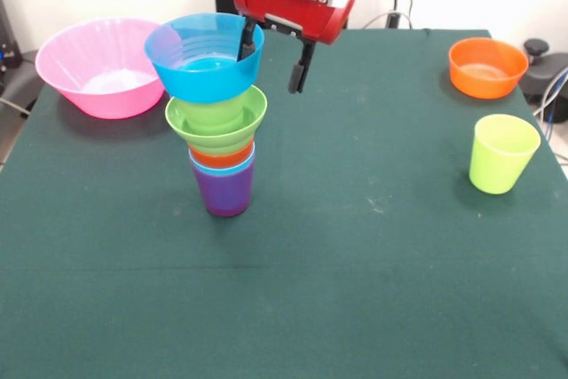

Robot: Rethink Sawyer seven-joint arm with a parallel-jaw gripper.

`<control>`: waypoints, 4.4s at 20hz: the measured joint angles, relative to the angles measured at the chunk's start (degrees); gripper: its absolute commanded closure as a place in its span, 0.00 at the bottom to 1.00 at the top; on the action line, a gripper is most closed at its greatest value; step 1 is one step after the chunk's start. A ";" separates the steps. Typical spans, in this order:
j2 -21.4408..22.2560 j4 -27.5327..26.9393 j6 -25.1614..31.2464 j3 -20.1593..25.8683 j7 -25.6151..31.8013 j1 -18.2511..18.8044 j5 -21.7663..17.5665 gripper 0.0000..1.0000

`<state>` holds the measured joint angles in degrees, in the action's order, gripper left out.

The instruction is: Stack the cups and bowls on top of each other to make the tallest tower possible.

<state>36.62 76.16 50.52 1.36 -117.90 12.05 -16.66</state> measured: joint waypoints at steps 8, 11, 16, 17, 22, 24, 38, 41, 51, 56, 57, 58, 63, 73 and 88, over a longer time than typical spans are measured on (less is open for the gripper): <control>0.81 -0.41 4.05 0.00 0.00 0.00 0.00 0.00; 0.89 -0.95 8.19 0.00 0.00 0.00 0.00 0.00; 1.40 -1.52 12.69 -0.01 0.00 0.00 0.00 0.00; 1.49 -1.77 13.39 -0.01 0.00 0.00 0.00 0.00; 1.29 -4.30 17.07 -0.01 0.00 -0.11 -0.01 0.00; 1.05 -5.82 18.78 0.00 0.00 -0.34 -0.01 0.00; -0.47 -12.72 25.19 0.00 0.00 -3.79 -0.01 0.00; -0.62 -12.87 25.18 -0.01 0.00 -4.62 0.00 0.00; -4.03 -13.19 25.19 -0.14 0.00 -8.24 1.05 0.00; -5.97 -13.21 25.18 -0.40 -0.01 -9.47 2.01 0.00; -6.21 -13.21 25.17 -0.46 -0.01 -9.62 2.14 0.00; -6.62 -13.21 25.17 -0.56 -0.01 -9.85 2.37 0.00; -8.66 -13.22 24.48 -1.12 -0.66 -10.76 3.46 0.00; -10.78 -13.11 19.76 -3.03 -5.51 -13.03 7.53 0.00; -5.95 -5.23 18.07 -9.11 -14.66 -21.09 14.26 0.00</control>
<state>30.67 70.93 68.58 -7.75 -132.56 -9.03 -2.39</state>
